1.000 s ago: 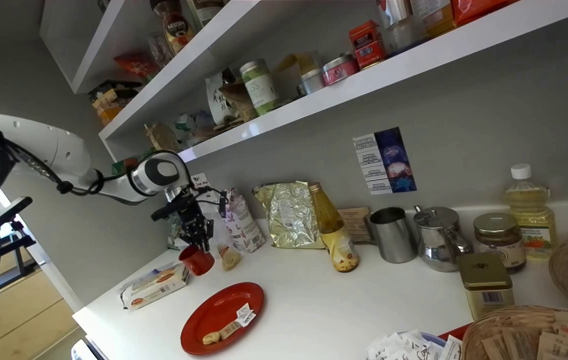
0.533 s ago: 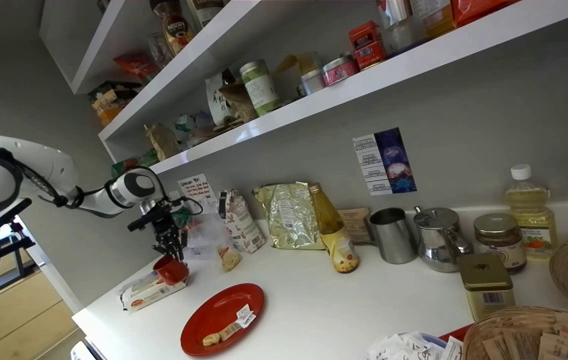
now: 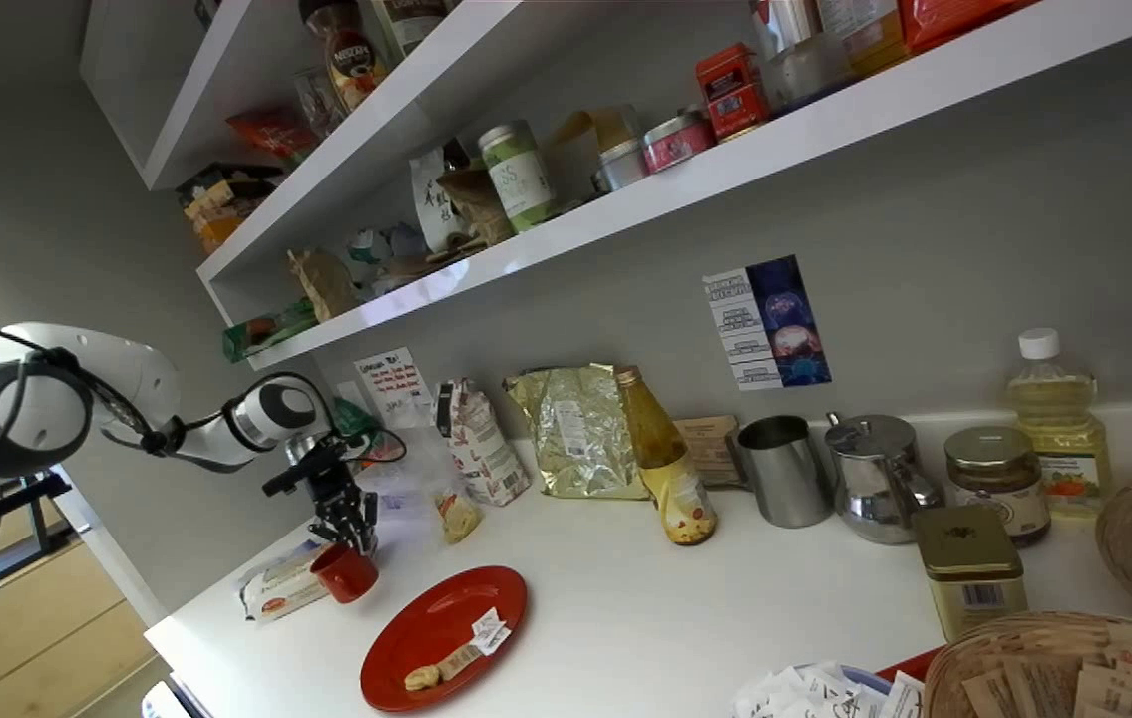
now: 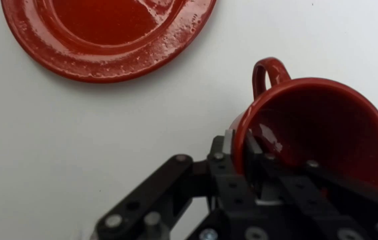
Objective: Place the cup on the counter
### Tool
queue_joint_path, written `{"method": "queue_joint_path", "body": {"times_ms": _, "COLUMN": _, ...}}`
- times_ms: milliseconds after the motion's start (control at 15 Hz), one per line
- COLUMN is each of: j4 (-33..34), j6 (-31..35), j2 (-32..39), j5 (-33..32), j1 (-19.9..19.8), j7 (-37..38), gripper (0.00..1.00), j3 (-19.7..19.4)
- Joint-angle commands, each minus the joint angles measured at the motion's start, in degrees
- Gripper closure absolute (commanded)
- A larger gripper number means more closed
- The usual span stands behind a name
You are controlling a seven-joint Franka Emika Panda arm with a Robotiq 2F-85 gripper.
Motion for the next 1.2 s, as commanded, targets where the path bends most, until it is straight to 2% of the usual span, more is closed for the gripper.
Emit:
{"method": "queue_joint_path", "body": {"times_ms": 0, "j4": 6.61, "j6": -4.62, "j2": 4.73, "j5": -1.12, "j1": 1.06, "j7": -0.49, "gripper": 0.98, "j3": -0.99}}
{"method": "queue_joint_path", "body": {"times_ms": 467, "j4": 12.03, "j6": -8.41, "j2": 8.88, "j5": -0.71, "j1": 1.24, "j7": -1.16, "gripper": 0.98, "j3": -1.41}}
{"method": "queue_joint_path", "body": {"times_ms": 1133, "j4": 16.07, "j6": -7.73, "j2": 11.63, "j5": 0.01, "j1": 0.23, "j7": -0.57, "gripper": 0.98, "j3": -1.56}}
